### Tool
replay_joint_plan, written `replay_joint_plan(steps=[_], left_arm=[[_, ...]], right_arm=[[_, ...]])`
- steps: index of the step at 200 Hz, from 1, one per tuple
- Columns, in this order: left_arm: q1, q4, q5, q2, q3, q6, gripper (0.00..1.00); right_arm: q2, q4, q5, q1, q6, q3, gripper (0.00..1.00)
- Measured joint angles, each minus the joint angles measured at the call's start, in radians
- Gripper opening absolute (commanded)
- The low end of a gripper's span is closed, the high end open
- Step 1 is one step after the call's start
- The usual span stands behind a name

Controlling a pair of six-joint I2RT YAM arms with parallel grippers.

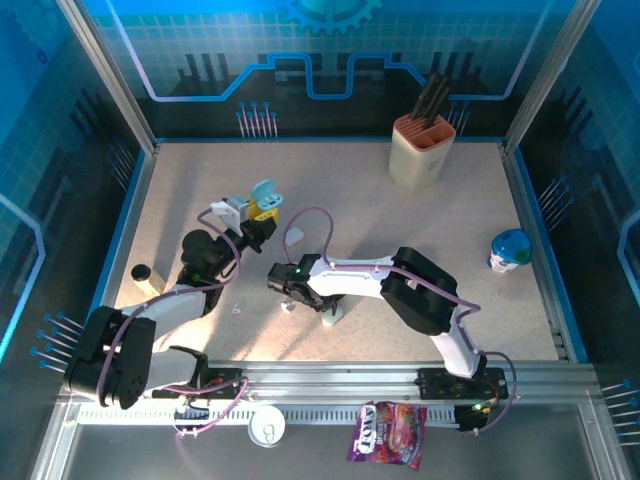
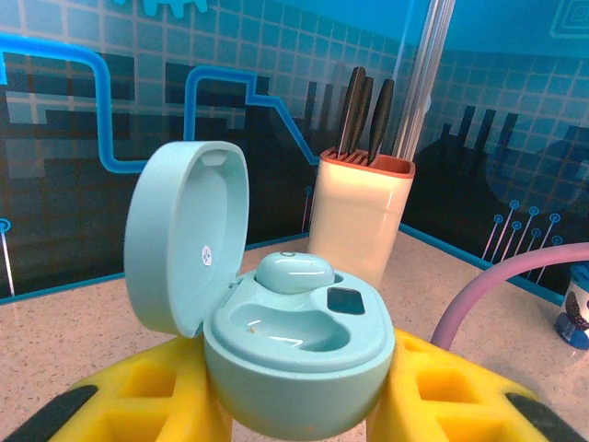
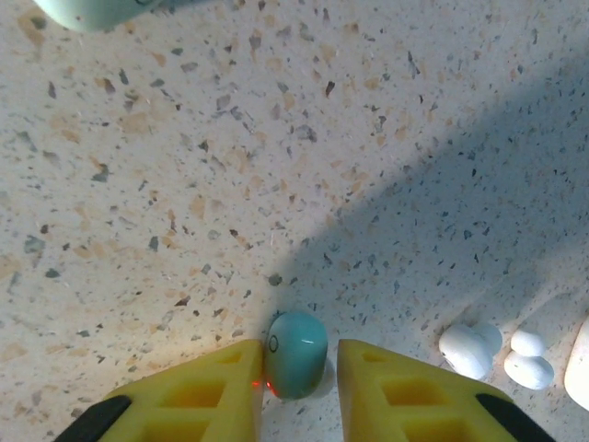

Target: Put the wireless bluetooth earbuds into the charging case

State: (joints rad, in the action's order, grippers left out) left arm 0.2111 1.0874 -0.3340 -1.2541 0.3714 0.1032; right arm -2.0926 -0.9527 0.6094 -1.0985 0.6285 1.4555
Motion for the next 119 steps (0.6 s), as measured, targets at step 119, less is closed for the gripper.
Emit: replay_joint_plan(steps=[119], left_arm=[[0.000, 0.004, -0.018, -0.026, 0.000, -0.001, 0.27]], right_arm=[[0.108, 0.128, -0.026, 0.037, -0.053, -0.113, 0.19]])
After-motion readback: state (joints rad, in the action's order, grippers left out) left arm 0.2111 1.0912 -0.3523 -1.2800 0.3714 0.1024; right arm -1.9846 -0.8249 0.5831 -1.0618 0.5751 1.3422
